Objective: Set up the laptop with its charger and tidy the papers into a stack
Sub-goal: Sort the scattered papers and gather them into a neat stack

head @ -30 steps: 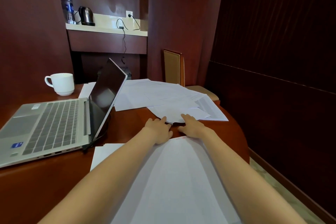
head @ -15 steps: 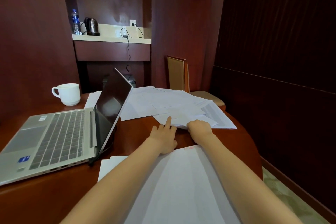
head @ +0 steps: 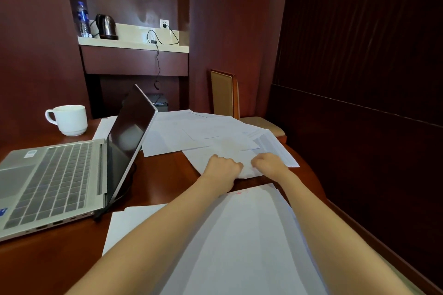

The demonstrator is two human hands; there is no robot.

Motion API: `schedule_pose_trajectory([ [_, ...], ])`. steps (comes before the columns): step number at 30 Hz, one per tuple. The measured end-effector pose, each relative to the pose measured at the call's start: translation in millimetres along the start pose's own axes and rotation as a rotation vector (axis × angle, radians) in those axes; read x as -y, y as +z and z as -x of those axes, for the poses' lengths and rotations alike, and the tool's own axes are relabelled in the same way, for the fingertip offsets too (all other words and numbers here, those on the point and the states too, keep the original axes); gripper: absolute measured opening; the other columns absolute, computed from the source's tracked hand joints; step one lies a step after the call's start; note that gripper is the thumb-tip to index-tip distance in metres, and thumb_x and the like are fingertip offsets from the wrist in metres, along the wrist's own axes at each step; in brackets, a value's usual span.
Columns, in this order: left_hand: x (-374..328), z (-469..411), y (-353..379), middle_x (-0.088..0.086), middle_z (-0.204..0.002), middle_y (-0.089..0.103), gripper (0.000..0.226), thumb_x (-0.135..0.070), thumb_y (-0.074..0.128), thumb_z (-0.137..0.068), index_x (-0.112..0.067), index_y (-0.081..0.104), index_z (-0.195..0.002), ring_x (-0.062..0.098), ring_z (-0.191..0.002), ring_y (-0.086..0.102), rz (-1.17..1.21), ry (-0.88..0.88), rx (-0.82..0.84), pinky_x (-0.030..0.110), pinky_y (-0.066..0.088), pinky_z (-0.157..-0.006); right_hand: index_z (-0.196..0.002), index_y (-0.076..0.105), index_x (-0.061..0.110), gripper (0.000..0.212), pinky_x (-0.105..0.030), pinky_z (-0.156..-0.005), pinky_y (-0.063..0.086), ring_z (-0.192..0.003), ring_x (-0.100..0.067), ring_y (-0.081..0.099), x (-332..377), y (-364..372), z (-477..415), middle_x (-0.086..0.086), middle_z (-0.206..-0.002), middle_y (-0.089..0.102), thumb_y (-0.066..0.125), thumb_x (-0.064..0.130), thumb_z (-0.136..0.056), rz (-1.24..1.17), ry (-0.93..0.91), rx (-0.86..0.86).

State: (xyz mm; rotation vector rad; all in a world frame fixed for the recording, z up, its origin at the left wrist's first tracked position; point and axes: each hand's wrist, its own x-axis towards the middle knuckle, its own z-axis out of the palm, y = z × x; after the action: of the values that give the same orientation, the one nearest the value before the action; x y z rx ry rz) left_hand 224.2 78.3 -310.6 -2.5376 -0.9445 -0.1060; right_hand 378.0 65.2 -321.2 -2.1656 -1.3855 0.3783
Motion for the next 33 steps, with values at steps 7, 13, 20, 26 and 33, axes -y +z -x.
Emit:
schedule_pose_trajectory([
  [7, -11.8, -13.3, 11.4, 0.009, -0.115, 0.060, 0.027, 0.000, 0.045, -0.091, -0.006, 0.047, -0.117, 0.028, -0.104, 0.059, -0.075, 0.057, 0.066, 0.026, 0.025, -0.051, -0.137, 0.037, 0.013, 0.044, -0.042, -0.105, 0.031, -0.127, -0.031, 0.039, -57.9, -4.0, -16.1, -0.014, -0.140, 0.038, 0.031, 0.034, -0.098, 0.302, 0.224, -0.136],
  [13, -12.8, -15.3, 24.5, 0.009, -0.113, 0.062, 0.030, 0.002, 0.042, -0.090, -0.005, 0.047, -0.119, 0.028, -0.102, 0.060, 0.014, -0.072, 0.075, 0.025, 0.023, -0.049, -0.143, 0.030, 0.022, 0.047, -0.048, -0.112, 0.018, -0.137, -0.031, 0.026, -62.5, -4.0, -23.5, -0.011, -0.149, 0.030, 0.021, 0.040, -0.100, 0.454, 0.142, -0.052],
  [20, -9.3, -8.8, 32.7, 0.008, -0.110, 0.063, 0.043, -0.002, 0.039, -0.088, -0.016, 0.046, -0.128, 0.030, -0.100, 0.060, 0.212, -0.287, -0.036, 0.026, 0.031, -0.061, -0.132, 0.043, 0.014, 0.042, -0.043, -0.103, 0.034, -0.125, -0.029, 0.040, -51.2, -13.3, -23.9, -0.013, -0.135, 0.047, 0.026, 0.035, -0.100, 0.500, 0.167, -0.127],
  [26, -7.7, -9.6, 34.0, 0.009, -0.109, 0.064, 0.040, -0.004, 0.038, -0.089, -0.017, 0.047, -0.125, 0.032, -0.099, 0.060, 0.298, -0.334, -0.087, 0.026, 0.034, -0.069, -0.136, 0.032, 0.005, 0.073, -0.037, -0.103, 0.034, -0.128, -0.031, 0.037, -41.6, -13.5, -34.0, -0.019, -0.138, 0.037, 0.061, 0.047, -0.085, 0.236, 0.487, -0.285],
  [33, -0.4, -9.8, 39.4, 0.009, -0.106, 0.064, 0.038, -0.009, 0.035, -0.093, -0.023, 0.050, -0.125, 0.033, -0.095, 0.060, 0.436, -0.420, -0.161, 0.027, 0.037, -0.068, -0.119, 0.048, 0.010, 0.040, -0.038, -0.098, 0.042, -0.108, -0.027, 0.053, -45.8, -10.7, -50.7, -0.012, -0.114, 0.056, 0.065, 0.024, -0.085, -0.011, 0.551, -0.302],
])
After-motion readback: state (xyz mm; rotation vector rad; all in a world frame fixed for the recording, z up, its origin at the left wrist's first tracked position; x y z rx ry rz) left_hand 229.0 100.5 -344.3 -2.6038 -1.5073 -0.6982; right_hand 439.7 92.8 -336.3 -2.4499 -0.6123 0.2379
